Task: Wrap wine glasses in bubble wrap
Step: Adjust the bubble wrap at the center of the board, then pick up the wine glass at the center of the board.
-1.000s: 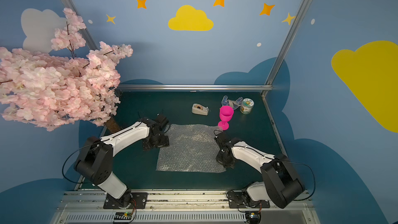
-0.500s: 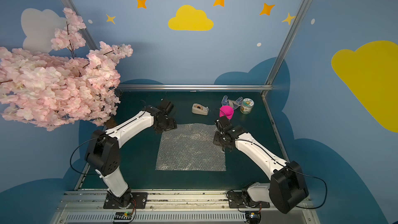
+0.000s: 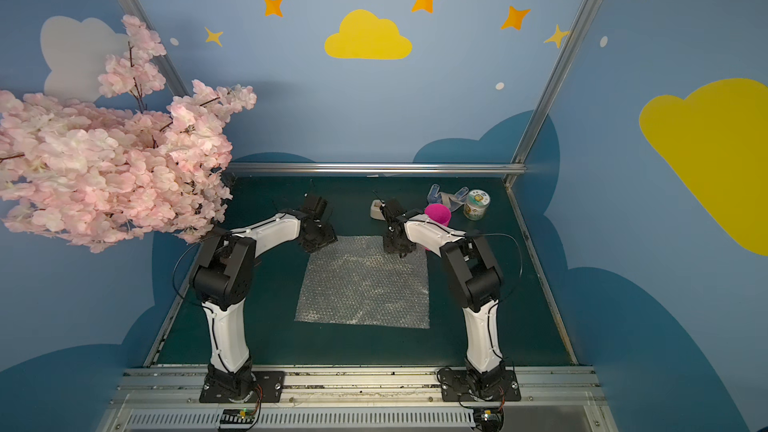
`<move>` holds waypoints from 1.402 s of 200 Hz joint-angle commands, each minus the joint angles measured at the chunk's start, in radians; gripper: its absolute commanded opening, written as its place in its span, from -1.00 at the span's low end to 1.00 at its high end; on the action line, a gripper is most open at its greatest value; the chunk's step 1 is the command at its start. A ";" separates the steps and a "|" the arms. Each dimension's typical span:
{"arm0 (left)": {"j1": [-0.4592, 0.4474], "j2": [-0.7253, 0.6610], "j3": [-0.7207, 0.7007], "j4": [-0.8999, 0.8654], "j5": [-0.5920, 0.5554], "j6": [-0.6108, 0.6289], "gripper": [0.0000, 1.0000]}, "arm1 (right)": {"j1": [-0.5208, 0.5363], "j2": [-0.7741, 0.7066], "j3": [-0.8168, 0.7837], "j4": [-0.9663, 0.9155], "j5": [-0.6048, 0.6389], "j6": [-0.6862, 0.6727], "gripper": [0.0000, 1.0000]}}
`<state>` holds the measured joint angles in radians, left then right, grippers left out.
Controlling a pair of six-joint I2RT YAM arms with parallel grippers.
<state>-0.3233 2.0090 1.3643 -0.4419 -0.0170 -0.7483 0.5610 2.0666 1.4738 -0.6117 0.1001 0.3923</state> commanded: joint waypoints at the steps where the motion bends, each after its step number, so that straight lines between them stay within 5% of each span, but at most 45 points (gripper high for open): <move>1: 0.021 -0.009 -0.088 0.025 0.025 -0.011 0.28 | -0.028 0.022 0.001 -0.050 0.002 -0.025 -0.21; 68: 0.025 -0.151 -0.256 -0.035 -0.029 -0.005 0.30 | -0.047 -0.106 -0.165 0.013 -0.015 0.003 -0.07; 143: 0.013 -0.265 -0.142 -0.171 -0.028 0.027 0.55 | -0.024 -0.404 -0.119 -0.124 -0.015 -0.087 0.29; 217: -0.015 -0.344 -0.104 -0.294 -0.045 0.072 0.65 | -0.195 -0.712 -0.112 -0.269 0.154 0.078 0.17; 280: -0.103 -0.374 -0.063 -0.303 -0.095 0.133 0.65 | -0.371 -0.486 0.074 -0.295 0.147 -0.012 0.11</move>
<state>-0.3908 1.6669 1.2648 -0.7116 -0.0818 -0.6674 0.1997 1.4822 1.5097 -0.8940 0.2508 0.4175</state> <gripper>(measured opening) 0.823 0.555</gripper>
